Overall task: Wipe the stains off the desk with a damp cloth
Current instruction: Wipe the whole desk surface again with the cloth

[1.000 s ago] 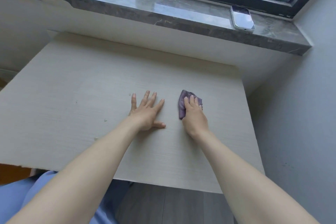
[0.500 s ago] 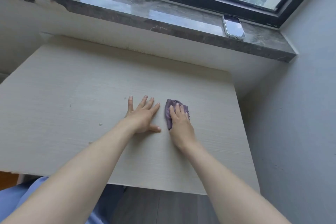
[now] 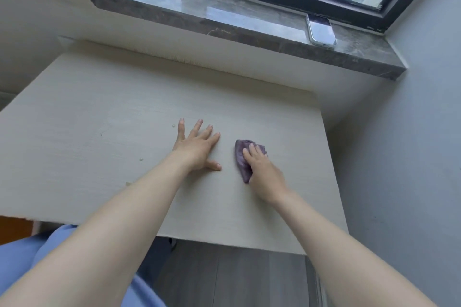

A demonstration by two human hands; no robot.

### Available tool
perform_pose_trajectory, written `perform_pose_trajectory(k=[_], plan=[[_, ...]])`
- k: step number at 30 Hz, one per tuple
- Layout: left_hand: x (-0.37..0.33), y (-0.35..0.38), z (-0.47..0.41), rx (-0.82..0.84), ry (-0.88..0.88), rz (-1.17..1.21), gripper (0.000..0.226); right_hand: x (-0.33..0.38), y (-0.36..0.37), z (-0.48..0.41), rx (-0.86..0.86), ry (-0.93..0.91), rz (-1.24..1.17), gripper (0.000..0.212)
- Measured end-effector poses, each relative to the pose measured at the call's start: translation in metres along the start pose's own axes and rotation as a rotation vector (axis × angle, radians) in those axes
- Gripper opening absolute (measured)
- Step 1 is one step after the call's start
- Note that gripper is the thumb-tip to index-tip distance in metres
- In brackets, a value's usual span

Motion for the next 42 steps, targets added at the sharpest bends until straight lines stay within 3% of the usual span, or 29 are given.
perform_pose_trajectory(k=[4, 7, 10, 15, 18, 21, 27, 29, 33, 38, 42], plan=[[-0.025, 0.002, 0.025, -0.023, 0.046, -0.109, 0.099, 0.012, 0.007, 0.009, -0.066, 0.156, -0.044, 0.057], [-0.028, 0.023, 0.052, 0.103, 0.055, -0.090, 0.096, 0.018, 0.021, 0.043, -0.015, 0.031, -0.077, 0.057], [-0.018, 0.034, 0.066, 0.092, 0.024, 0.033, 0.097, 0.000, 0.011, 0.063, 0.030, -0.071, -0.051, 0.059], [-0.020, 0.029, 0.067, 0.072, 0.017, -0.066, 0.093, -0.006, 0.014, 0.068, -0.089, 0.216, -0.094, 0.059], [-0.027, 0.026, 0.074, 0.035, -0.012, -0.159, 0.092, 0.031, 0.034, 0.093, -0.070, 0.091, -0.122, 0.060], [-0.044, 0.020, 0.085, -0.047, 0.028, -0.258, 0.093, 0.024, 0.033, 0.110, 0.007, -0.049, -0.129, 0.064], [-0.039, 0.045, 0.116, 0.126, 0.019, -0.074, 0.087, 0.007, 0.028, 0.118, -0.107, 0.191, -0.179, 0.061], [-0.032, 0.052, 0.119, 0.136, 0.012, -0.012, 0.087, 0.028, 0.040, 0.130, -0.097, 0.113, -0.197, 0.061], [-0.035, 0.051, 0.119, 0.119, 0.045, -0.133, 0.085, 0.018, 0.039, 0.135, 0.084, -0.086, -0.225, 0.070], [-0.034, 0.054, 0.120, 0.115, 0.032, -0.140, 0.085, 0.004, 0.032, 0.134, -0.062, 0.157, -0.184, 0.076], [-0.035, 0.054, 0.119, 0.131, 0.049, -0.160, 0.085, 0.027, 0.043, 0.154, -0.012, -0.005, -0.107, 0.083]])
Point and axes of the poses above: each hand's wrist, its own z-axis away from the middle knuckle, its own y-axis out of the palm, x = y × z, the point moved 6 cm from there along -z, towards the middle knuckle, and after that the axes turned 10 degrees about y, right-handed, at the moved point
